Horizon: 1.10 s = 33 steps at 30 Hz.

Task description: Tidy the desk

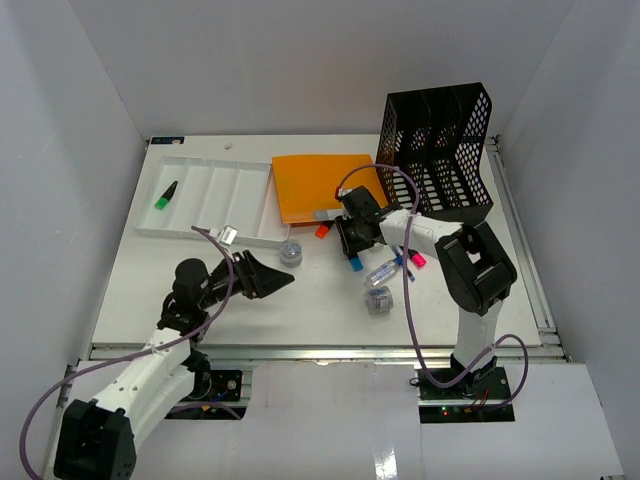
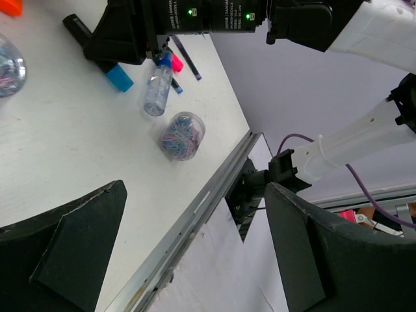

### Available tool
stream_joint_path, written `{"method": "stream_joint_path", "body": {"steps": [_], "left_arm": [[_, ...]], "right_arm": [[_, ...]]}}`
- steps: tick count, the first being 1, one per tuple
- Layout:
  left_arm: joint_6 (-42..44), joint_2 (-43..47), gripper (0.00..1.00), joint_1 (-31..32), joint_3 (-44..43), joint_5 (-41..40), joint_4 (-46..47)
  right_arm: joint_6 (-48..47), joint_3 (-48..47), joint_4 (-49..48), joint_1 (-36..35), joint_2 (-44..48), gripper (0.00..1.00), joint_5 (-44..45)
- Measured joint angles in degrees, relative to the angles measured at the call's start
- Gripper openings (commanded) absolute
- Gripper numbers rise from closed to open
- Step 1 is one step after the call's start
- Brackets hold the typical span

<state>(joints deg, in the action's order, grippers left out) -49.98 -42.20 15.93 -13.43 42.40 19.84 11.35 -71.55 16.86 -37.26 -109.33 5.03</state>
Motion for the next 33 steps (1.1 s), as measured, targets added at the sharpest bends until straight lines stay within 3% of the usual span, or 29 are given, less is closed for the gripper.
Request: {"method": "stream_joint_path", "body": {"steps": [7,12,24,33], "left_arm": [[-2.7,-6.7,0.96,16.5,-0.3,-12.4,6.8],[-2.8,-19.8,0.89,24.8,-4.2,-21.4,10.3],[-3.0,-36.2,0.80,30.0,-17.6,-35.3,15.9],[-3.2,-44.3,0.70,32.4,-24.2,-39.3,17.5]], "right_arm": [[0.2,4.5,-0.3,1.4,8.5,0.10,-8.2],[1.6,6.5,-2.3,4.4,16.6,0.08,-15.8],[6.9,14.2,-8.2,6.8,26.4,0.08,-25.8],[10.8,16.4,-11.7,8.5,30.6,0.08,-27.7]]}}
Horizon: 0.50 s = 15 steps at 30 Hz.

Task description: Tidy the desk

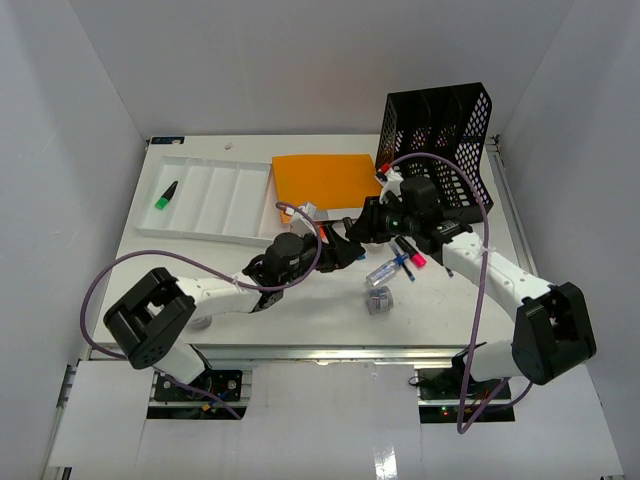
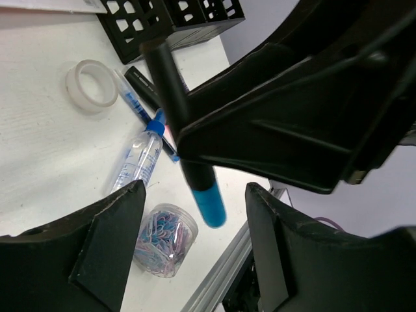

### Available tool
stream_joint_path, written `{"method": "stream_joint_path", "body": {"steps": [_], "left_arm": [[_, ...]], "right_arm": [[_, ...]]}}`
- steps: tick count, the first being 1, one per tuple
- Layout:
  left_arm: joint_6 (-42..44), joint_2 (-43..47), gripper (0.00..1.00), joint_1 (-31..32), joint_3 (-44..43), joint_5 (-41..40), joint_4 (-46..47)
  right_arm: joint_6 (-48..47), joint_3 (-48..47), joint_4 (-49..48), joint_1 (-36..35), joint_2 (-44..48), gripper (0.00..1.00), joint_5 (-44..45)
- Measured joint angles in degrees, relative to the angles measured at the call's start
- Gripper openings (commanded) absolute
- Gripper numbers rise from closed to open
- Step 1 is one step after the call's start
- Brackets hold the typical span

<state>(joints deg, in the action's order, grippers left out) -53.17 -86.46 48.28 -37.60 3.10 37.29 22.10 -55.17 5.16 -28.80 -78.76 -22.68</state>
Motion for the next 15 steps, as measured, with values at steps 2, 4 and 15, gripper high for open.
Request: {"method": "stream_joint_path", "body": {"steps": [2,4,15], "left_arm": [[0.0,-0.8,0.69,0.4,-0.5,-0.6,-0.2],[0.1,-1.2,0.66,0.8,-1.2,-0.9,-0.4],[0.7,-1.9,0.36,1.2,-4.6,-4.3,-2.4]], "right_arm": [[0.7,0.4,-0.8,0.5,0.7,0.08,-0.1],[1.5,0.9,-1.3,0.8,1.4,0.08,-0.2],[4.2,4.1,-6.5,1.5,4.0,0.08,-2.0]]}}
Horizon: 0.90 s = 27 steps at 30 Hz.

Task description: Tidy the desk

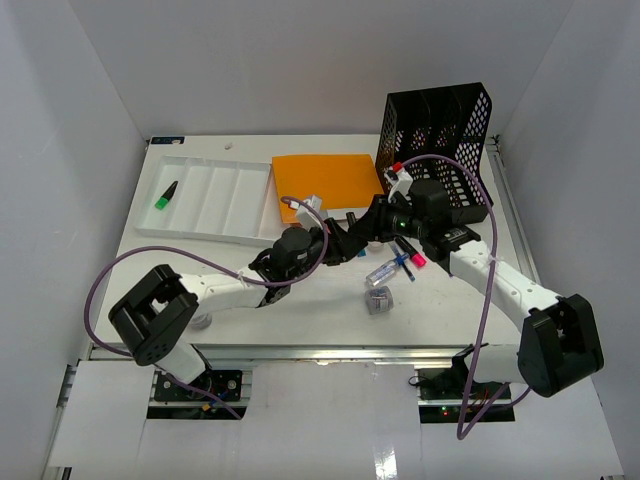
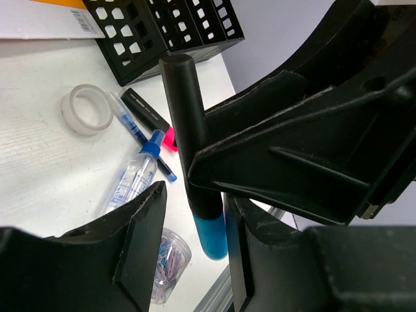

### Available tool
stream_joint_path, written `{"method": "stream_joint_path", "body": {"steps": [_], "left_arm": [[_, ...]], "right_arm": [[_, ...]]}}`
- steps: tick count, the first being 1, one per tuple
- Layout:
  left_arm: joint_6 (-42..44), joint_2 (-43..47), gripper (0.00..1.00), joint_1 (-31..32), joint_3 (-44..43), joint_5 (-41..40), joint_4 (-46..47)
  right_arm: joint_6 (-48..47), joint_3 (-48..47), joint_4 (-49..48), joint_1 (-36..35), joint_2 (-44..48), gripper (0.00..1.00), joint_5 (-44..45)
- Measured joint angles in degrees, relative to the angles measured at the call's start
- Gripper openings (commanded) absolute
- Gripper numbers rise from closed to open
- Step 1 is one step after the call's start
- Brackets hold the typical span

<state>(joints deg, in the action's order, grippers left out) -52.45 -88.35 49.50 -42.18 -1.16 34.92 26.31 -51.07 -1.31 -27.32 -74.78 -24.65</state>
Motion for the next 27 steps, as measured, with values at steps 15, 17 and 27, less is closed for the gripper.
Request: {"method": "stream_joint_path", "body": {"steps": [15,17,27], "left_arm": [[3.0,0.0,0.01,0.5,-1.9,-1.2,-6.8],[4.3,1.0,0.00,0.3,-1.9,-2.4,-9.8],[16.8,12.5,0.00,-15.9,-4.6,-5.1,-33.5]], "right_arm": [[-4.8,2.6,-3.3,3.3,1.6,0.94,-5.3],[-7.1,3.0,-3.6,5.4,2.6,0.90,-8.8],[-17.8,10.2,-8.8,19.3,12.6,0.90,-30.0]]}}
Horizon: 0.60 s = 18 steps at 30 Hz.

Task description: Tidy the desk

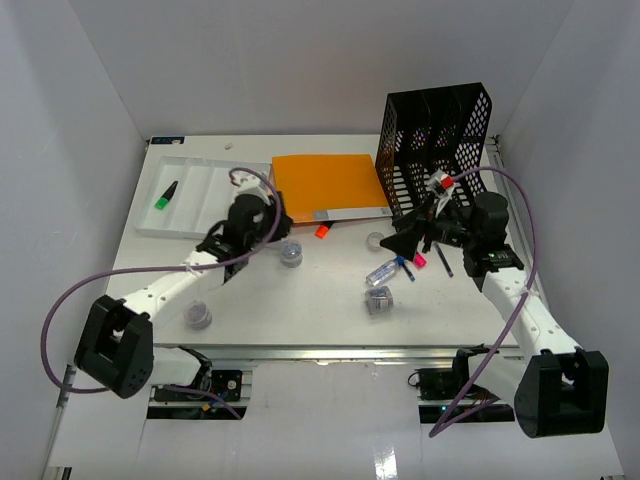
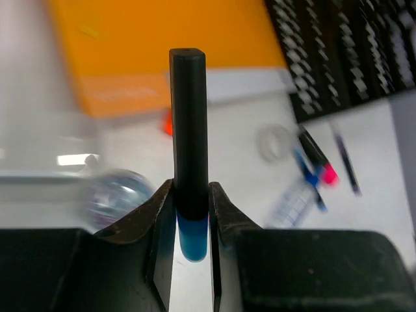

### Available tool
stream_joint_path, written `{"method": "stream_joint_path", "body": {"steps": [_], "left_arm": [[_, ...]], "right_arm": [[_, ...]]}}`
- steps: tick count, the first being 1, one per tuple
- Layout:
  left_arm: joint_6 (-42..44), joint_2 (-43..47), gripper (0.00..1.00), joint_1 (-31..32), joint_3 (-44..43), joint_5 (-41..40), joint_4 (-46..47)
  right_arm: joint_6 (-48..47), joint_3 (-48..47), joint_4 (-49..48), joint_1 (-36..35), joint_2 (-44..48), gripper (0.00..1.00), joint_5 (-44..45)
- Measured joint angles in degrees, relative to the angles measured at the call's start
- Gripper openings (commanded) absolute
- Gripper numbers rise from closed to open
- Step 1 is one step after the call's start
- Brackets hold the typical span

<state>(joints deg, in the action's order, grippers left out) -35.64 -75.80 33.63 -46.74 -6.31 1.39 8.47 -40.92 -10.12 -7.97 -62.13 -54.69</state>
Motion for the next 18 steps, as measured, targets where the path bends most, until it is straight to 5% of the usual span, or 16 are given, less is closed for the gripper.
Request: {"method": "stream_joint_path", "body": {"steps": [7,14,18], "left_arm": [[13.6,-3.5,0.00,-25.8,-10.3,-3.4,-12.2],[22.2,-21.0,0.00,-40.4,-23.4,-6.9,-14.6],[25.9,-30.2,0.00,-43.4,-29.9,-9.7,-15.3]], "right_arm": [[-5.4,3.8,-1.0,9.3,5.9,0.90,-10.4],[-7.5,4.2,-1.7,13.6,7.3,0.90,-14.1],[-8.8,4.2,-1.6,13.6,7.7,0.90,-14.6]]}}
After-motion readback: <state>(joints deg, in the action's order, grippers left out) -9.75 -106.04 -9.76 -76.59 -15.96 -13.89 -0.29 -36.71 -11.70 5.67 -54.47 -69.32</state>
